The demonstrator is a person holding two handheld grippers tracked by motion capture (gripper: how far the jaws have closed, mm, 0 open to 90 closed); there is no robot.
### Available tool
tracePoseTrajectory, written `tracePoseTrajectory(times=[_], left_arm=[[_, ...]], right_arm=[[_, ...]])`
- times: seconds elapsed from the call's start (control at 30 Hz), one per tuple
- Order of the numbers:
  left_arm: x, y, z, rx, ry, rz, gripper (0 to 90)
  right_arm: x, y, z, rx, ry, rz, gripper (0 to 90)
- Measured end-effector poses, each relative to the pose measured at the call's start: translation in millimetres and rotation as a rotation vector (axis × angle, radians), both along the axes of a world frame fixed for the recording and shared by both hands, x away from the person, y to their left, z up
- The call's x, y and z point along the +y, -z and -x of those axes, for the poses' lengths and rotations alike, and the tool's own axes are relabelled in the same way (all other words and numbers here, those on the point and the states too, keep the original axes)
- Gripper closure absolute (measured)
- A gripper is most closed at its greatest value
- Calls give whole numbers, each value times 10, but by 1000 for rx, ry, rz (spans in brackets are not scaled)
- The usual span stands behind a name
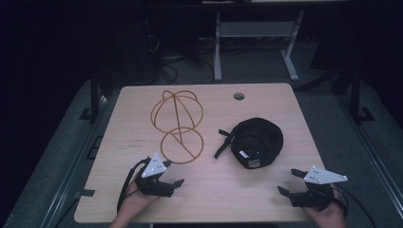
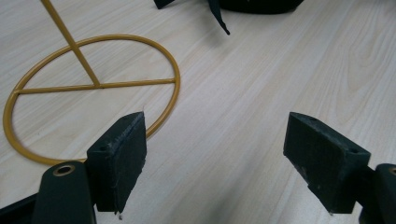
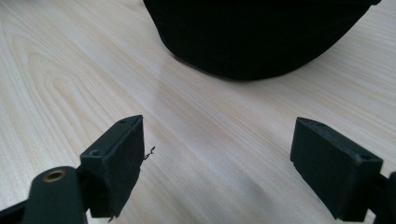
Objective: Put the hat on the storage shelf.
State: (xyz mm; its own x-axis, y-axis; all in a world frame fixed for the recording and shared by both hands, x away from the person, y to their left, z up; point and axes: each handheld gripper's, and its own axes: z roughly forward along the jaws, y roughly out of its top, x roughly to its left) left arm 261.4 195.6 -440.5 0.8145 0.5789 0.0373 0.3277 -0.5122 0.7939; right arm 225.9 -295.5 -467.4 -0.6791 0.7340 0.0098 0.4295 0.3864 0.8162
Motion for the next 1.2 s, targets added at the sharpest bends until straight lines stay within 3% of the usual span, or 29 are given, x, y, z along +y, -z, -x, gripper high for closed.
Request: tracePoseTrajectory(times=[0.43,0.67,0.77,0.83,0.97,1.0,1.07,1.2], left_arm=[[-301,-98,6,16,88,1,212],[-667,-257,-48,16,168,-2,212],[-860,-330,-94,29,207,18,208],[-1037,-386,-136,18,239,0,203],[-1194,-437,-176,9,261,-20,202],[-1320,-475,-212,4,276,-29,202],[-1361,-488,-226,3,281,-34,203],[-1643,-549,-345,9,321,-51,203]], right_arm=[[0,-17,22,2,17,-15,154],[-69,-37,35,-3,47,-46,160],[-74,-33,47,-11,52,-48,161],[-72,-35,60,-21,49,-50,162],[-63,-41,66,-39,50,-49,165],[-64,-45,64,-48,49,-50,164],[-61,-49,66,-53,50,-56,164],[-48,-50,63,-72,51,-54,164]])
